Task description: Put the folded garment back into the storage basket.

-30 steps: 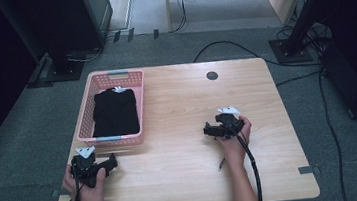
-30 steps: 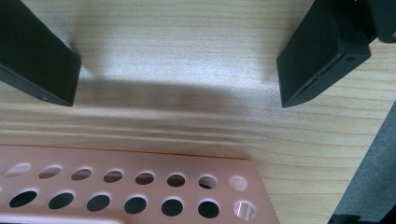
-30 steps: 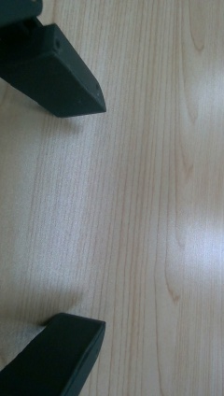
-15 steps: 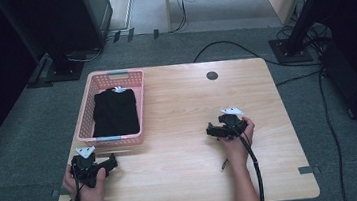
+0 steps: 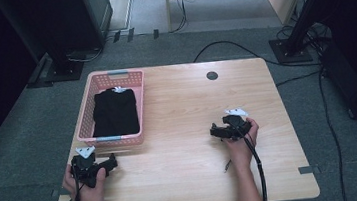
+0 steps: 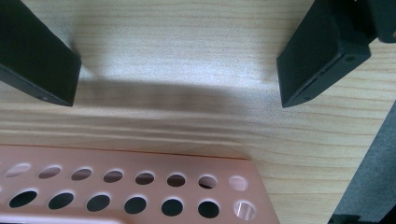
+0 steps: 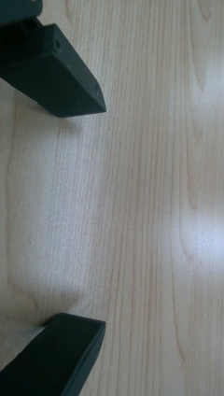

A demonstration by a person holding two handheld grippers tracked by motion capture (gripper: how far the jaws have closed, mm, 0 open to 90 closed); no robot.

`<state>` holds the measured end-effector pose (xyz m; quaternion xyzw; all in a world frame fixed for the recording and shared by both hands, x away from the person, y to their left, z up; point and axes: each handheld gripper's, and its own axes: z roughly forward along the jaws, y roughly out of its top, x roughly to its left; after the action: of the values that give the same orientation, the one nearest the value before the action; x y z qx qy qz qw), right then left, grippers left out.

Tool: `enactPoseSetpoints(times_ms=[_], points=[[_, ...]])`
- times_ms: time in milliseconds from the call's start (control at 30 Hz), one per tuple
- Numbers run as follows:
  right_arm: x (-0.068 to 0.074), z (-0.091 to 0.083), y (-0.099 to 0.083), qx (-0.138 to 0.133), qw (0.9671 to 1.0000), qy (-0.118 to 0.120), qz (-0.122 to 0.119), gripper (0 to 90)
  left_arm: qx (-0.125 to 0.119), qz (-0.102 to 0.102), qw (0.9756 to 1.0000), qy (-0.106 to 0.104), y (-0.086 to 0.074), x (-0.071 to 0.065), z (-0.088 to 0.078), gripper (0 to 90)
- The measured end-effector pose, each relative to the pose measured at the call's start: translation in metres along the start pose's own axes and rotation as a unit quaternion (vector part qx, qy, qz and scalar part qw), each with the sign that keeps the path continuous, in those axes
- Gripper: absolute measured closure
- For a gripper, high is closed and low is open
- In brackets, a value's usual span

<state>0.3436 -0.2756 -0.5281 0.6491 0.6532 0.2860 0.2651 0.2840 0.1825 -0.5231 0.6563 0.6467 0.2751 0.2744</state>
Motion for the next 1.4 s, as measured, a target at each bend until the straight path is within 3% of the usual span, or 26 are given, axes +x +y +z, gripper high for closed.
enactPoseSetpoints(times_ms=[1400], points=[[-0.036,-0.014,-0.013,-0.001,0.9997,-0.017,0.016,0.0,0.0,0.0,1.0,0.0,0.0,0.0,0.0,0.0]])
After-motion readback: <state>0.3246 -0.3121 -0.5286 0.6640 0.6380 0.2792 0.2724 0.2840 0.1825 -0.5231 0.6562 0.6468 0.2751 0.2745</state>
